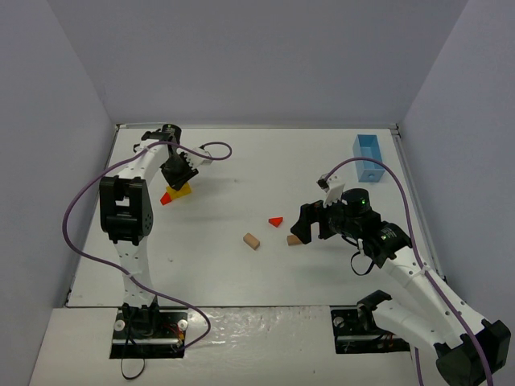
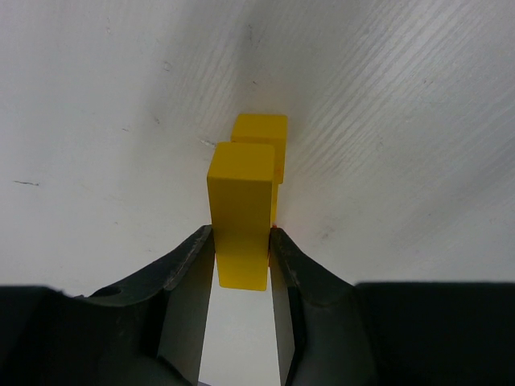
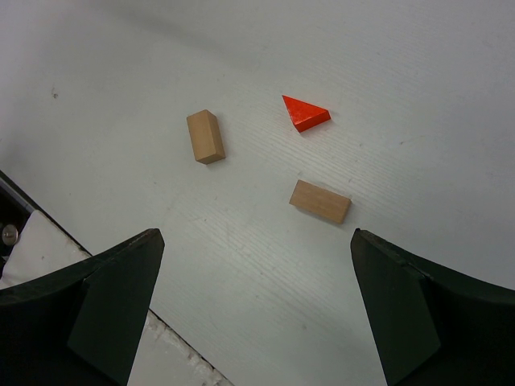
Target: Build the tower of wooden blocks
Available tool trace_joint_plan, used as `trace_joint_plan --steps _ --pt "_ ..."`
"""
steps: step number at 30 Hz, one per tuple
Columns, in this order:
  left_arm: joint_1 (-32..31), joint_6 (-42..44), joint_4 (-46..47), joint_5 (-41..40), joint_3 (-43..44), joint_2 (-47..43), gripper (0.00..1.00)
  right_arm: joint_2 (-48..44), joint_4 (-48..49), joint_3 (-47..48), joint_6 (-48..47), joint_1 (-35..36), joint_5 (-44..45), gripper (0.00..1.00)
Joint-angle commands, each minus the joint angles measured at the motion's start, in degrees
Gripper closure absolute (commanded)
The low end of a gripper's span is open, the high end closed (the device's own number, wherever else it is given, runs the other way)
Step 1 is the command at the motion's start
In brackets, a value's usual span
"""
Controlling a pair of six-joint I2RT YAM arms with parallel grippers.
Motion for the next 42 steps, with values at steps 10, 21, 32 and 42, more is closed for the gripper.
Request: trace_joint_plan --steps 10,21,32,42 --pt "0.52 -0.28 -0.59 0.44 0.96 -1.52 0.64 0.73 3.15 0.25 0.2 0.47 0.1 0.0" --pt "0.49 -1.45 -0.55 3.43 2.49 -4.03 0.61 0.94 3.15 0.39 -0.02 0.47 0.23 0.0" --pt "0.22 -11.95 1.76 9.66 7.48 -15.12 0.55 3.13 3.07 2.56 2.14 0.38 3.6 0.0" --pt "-2.47 -42.21 7.83 2.08 -5.33 -35.15 0.51 15.22 2.89 4.9 11.97 2.38 13.46 0.01"
